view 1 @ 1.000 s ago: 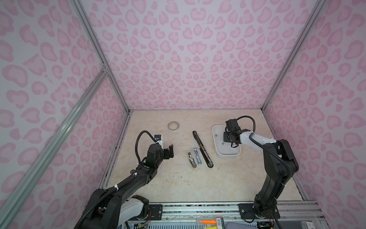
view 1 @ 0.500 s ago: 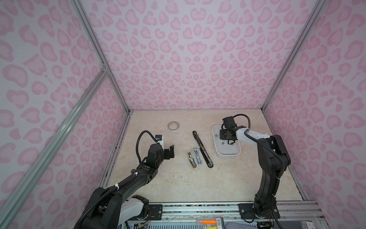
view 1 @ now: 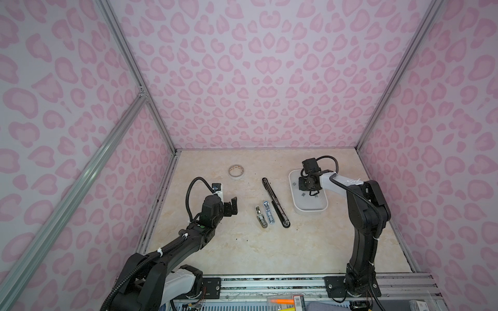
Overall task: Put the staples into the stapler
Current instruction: 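Lower the right gripper into the tray and grip a staple strip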
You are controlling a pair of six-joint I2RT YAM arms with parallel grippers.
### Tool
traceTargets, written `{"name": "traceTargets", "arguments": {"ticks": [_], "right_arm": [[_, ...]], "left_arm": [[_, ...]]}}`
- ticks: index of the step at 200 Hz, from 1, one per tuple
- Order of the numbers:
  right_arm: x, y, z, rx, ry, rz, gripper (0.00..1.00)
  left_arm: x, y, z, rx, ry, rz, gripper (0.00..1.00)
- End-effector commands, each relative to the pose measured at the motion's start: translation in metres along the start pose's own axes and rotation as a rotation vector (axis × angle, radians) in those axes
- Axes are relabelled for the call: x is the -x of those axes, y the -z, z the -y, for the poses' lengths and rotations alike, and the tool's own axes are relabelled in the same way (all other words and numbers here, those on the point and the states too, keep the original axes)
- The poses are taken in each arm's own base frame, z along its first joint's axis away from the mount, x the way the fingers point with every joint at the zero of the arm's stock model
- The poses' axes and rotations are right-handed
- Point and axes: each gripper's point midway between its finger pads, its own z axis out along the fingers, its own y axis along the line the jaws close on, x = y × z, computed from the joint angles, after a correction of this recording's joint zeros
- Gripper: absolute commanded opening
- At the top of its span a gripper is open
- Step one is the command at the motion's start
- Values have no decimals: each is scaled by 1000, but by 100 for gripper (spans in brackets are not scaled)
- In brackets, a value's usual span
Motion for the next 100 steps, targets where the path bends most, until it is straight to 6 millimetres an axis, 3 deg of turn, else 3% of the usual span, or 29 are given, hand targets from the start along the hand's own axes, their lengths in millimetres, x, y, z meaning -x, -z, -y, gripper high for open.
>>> {"name": "traceTargets", "arguments": {"ticks": [1, 100], "right_arm": [[-5, -3, 2, -13, 1, -22, 28], [-5, -3, -10, 45, 11, -22, 25]], "left_arm": [[14, 0, 4, -8, -7, 46, 98], [13, -1, 7, -14, -17, 43, 98]]}}
